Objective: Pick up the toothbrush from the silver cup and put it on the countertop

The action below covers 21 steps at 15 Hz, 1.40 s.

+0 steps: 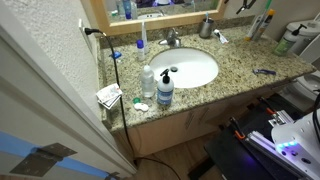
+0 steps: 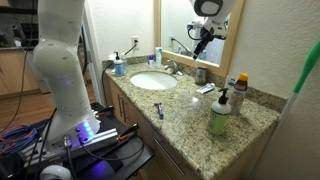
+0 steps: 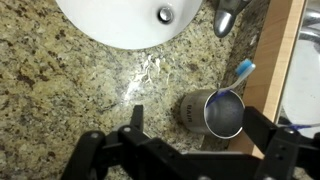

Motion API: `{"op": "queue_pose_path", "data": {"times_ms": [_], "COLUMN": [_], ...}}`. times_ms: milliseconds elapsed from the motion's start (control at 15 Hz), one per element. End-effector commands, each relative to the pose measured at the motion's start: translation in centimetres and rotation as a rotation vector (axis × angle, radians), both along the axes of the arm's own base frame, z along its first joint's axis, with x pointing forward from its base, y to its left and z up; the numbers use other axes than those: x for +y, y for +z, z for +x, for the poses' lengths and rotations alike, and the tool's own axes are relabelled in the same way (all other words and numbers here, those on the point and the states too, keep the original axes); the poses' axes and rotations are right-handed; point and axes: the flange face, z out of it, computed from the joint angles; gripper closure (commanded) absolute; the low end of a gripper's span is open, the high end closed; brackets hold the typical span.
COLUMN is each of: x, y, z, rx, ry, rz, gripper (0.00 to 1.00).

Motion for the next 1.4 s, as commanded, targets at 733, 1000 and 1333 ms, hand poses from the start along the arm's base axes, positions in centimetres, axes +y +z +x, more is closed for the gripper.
{"op": "queue_pose_path", "data": {"times_ms": [733, 1000, 1333], "x": [3.4, 3.5, 4.5], "y": [-7.9, -8.0, -8.5], "z": [7.6, 7.2, 7.5], "rx": [0.001, 0.015, 0.01], "ry": [-0.272, -0.254, -0.227], "rz": [0.164, 0.149, 0.111], "gripper": [0.0, 0.0, 0.0]}}
